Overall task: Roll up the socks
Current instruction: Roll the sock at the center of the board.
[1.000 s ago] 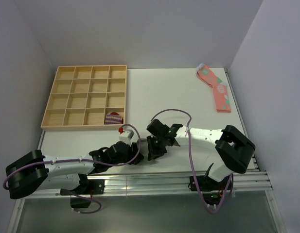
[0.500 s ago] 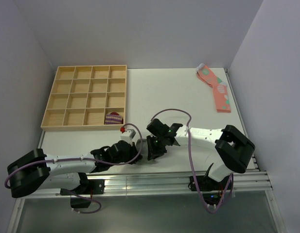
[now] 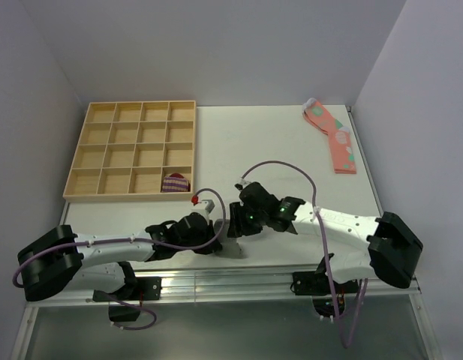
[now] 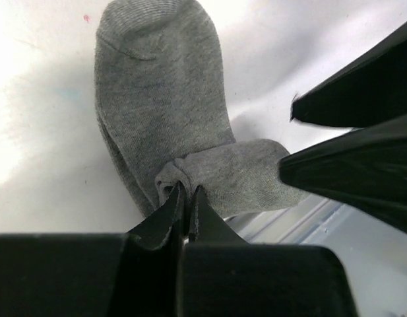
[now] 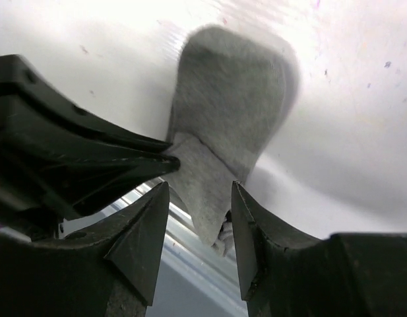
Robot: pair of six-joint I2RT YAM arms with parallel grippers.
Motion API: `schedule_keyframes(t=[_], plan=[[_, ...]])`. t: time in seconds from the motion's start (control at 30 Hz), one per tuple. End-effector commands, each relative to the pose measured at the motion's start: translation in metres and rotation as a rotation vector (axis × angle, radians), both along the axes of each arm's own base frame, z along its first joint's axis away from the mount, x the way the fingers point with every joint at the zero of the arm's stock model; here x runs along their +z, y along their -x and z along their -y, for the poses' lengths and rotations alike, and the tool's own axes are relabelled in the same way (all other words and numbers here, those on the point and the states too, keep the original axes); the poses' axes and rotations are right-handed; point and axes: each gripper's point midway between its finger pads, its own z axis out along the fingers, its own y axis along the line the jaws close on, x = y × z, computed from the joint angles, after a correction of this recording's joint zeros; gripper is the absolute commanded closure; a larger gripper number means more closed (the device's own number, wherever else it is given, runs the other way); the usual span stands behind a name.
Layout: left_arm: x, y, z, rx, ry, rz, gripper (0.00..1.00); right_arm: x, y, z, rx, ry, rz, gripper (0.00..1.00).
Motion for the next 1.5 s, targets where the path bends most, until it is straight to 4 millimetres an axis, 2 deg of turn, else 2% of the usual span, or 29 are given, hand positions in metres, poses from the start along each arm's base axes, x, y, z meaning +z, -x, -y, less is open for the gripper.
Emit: schedule_keyframes(t=[0.0, 0.2, 0.23, 0.27, 0.3, 0.5, 0.67, 1.03, 1.2, 1.47], plan=[[-0.028, 0.025, -0.029, -0.029, -0.144, -0.145, 1.0, 0.014, -0.016, 0.0, -0.004, -0.069, 0.151, 0.5], [-0.027, 0.018, -0.039, -0.01, -0.159, -0.186, 1.0, 0.014, -0.004, 0.001, 0.003, -0.226, 0.239, 0.48], [-0.025, 0.016, -0.04, -0.007, -0.159, -0.188, 1.0, 0.005, 0.004, 0.007, 0.011, -0.223, 0.232, 0.47], [-0.026, 0.016, -0.042, -0.009, -0.165, -0.195, 1.0, 0.014, 0.002, 0.0, 0.015, -0.276, 0.269, 0.47], [-0.026, 0.014, -0.043, -0.01, -0.167, -0.201, 1.0, 0.014, 0.004, 0.0, 0.018, -0.285, 0.279, 0.46], [-0.031, 0.013, -0.039, -0.049, -0.189, -0.234, 1.0, 0.018, 0.004, -0.001, -0.007, -0.264, 0.375, 0.44], [-0.035, 0.013, -0.04, -0.062, -0.2, -0.256, 1.0, 0.028, 0.005, -0.003, 0.001, -0.326, 0.432, 0.4], [-0.035, 0.006, -0.046, -0.064, -0.196, -0.282, 1.0, 0.01, 0.009, -0.01, 0.052, -0.337, 0.489, 0.38], [-0.038, 0.004, -0.049, -0.062, -0.193, -0.301, 1.0, 0.017, 0.008, -0.015, 0.053, -0.378, 0.524, 0.37], [-0.039, 0.002, -0.047, -0.065, -0.183, -0.321, 1.0, 0.007, 0.011, -0.026, 0.107, -0.351, 0.518, 0.37]])
